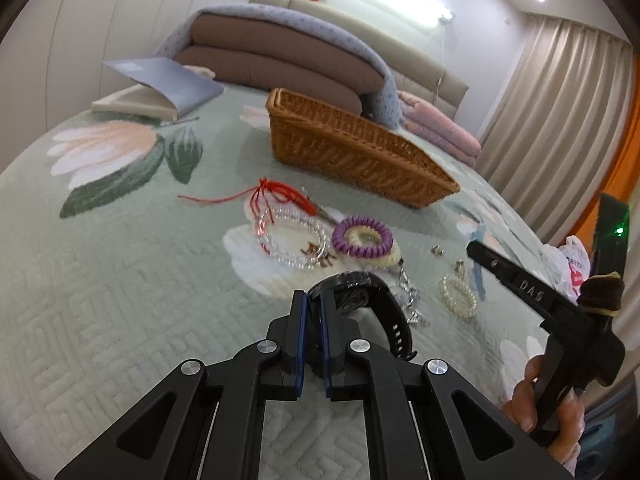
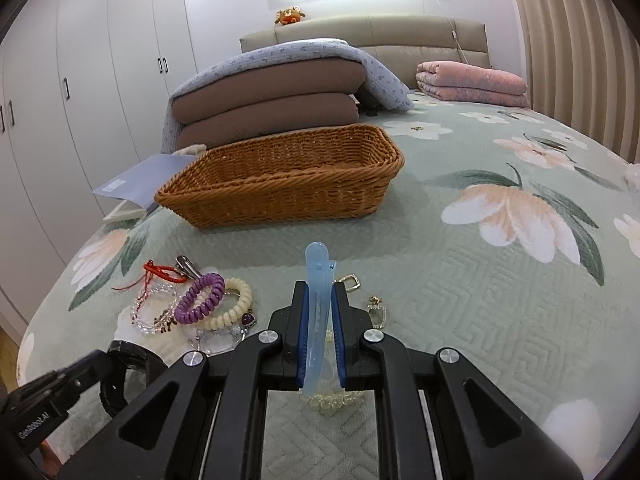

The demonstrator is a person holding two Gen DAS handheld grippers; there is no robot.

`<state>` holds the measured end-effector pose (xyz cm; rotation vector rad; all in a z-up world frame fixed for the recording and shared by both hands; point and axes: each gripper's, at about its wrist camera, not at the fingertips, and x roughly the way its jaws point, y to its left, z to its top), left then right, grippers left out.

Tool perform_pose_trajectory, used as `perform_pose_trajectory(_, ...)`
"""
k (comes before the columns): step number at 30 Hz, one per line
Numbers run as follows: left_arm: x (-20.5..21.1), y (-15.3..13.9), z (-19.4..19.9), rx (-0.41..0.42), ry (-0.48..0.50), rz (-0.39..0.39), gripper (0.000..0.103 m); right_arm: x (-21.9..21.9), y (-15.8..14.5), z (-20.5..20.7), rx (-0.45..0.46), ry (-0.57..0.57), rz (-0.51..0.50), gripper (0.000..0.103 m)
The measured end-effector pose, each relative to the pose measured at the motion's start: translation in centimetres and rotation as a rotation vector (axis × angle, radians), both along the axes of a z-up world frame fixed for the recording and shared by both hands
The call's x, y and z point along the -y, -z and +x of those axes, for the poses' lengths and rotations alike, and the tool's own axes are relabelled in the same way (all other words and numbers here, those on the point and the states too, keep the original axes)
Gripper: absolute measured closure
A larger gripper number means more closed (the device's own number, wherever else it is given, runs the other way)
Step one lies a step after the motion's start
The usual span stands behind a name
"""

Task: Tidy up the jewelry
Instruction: 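Carry watch and clip into the wicker basket and open both tools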

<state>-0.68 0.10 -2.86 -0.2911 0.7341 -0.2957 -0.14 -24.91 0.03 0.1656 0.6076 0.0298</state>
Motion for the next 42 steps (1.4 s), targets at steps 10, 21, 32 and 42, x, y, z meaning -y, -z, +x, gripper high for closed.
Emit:
perform_pose_trajectory(10, 0.8, 0.8, 2.4, -0.224, -0.001, 0.092, 0.090, 0.8, 0.0, -0.4, 0.013, -0.020, 0.062, 0.089)
perform_pose_trajectory(21, 1.0, -0.3, 1.4, -0.137, -0.005, 0.052, 0.096, 1.2, -0.6, -1.3, 0.061, -0.023, 0.090, 0.089)
perform_pose_trajectory(32, 1.4, -1.5, 0.0, -0.027, -0.011, 0.066, 0.096, 1.3, -0.6, -1.4, 0.073, -0.016, 0.097, 0.089)
perform_pose_trajectory(42, 1.5, -6.3, 2.3, 0.097, -0.006, 0.046, 0.096, 1.8, -3.8, -0.8, 0.114, -0.057, 0.101, 0.089)
